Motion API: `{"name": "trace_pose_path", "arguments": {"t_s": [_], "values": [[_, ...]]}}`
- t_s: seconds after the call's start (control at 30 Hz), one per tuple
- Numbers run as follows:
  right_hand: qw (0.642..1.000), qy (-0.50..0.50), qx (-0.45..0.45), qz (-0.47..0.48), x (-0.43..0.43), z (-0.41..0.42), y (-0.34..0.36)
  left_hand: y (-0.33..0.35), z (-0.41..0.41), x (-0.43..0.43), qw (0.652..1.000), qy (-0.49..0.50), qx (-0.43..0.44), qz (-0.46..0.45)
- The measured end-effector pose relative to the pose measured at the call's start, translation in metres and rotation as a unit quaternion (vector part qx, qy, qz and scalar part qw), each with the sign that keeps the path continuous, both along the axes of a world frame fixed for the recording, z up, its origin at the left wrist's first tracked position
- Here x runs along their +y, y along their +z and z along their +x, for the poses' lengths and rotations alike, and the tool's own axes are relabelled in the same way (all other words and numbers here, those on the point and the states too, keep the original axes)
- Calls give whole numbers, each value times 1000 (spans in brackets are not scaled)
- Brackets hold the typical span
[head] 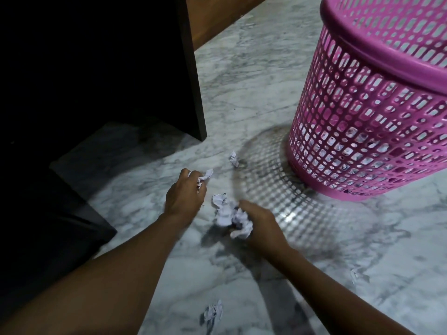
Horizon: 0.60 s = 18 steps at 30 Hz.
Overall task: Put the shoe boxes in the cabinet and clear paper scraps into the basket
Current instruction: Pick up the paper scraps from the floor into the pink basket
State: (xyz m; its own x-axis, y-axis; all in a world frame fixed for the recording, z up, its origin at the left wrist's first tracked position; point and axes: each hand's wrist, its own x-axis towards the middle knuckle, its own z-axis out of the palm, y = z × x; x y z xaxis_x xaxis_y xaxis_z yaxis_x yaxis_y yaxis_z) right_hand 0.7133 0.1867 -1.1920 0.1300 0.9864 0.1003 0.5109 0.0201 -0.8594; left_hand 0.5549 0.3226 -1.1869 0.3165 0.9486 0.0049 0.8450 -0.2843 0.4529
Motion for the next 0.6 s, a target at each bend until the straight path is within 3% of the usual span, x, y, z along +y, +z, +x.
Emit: {"name": "trace_pose_path", "arguments": {"t_s": [0.1, 0.17, 0.23, 0.3, 0.6], "values": [[999, -34, 16, -10, 19, 3, 14, 6, -12, -7, 999, 31, -22, -2], [996, 1, -87, -22, 32, 1, 20, 10, -13, -10, 998, 47, -29, 3], [969, 64, -228, -69, 39, -7, 22, 17, -18, -16, 997, 65, -33, 14], [945, 91, -297, -101, 41, -14, 19, 22, -23, -22, 996, 72, -40, 24], [948, 83, -295, -89, 37, -32, 12, 33, -36, -54, 994, 70, -75, 26]]}}
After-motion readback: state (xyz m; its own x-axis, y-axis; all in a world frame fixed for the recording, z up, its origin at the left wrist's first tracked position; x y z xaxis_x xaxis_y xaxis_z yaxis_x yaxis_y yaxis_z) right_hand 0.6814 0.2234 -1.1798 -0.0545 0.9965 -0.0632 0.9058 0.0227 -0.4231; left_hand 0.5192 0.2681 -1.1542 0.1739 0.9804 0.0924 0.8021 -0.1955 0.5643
